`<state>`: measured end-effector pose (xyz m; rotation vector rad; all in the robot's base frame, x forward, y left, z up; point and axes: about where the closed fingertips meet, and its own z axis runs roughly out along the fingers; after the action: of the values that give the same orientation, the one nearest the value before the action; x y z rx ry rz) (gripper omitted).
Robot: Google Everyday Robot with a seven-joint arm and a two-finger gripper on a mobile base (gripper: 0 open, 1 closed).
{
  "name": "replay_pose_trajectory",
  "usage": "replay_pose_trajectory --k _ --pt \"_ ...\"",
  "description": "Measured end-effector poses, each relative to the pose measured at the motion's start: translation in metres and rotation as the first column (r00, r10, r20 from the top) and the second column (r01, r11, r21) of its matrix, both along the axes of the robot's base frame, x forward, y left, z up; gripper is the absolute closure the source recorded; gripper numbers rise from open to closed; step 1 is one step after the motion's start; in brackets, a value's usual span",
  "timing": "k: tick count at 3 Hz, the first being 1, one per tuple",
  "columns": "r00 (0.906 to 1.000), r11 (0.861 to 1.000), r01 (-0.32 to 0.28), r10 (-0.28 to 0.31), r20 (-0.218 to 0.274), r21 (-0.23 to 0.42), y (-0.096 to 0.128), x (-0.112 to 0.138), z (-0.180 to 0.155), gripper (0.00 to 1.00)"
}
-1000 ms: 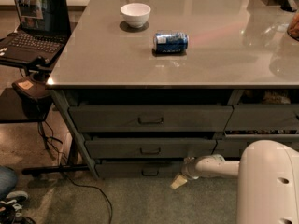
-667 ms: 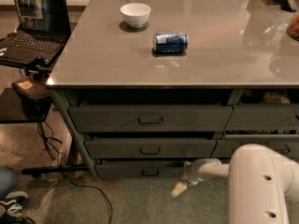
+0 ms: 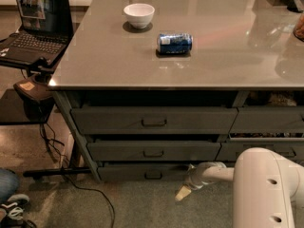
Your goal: Open bottom drawer
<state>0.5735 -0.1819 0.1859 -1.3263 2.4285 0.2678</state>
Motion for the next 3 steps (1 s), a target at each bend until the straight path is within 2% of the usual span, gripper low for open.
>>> replay_pose_trajectory --k 3 --pt "0.9998 1.000 -0.018 0.018 -0.002 -0.016 0.0022 0.0028 0.0010 0.00"
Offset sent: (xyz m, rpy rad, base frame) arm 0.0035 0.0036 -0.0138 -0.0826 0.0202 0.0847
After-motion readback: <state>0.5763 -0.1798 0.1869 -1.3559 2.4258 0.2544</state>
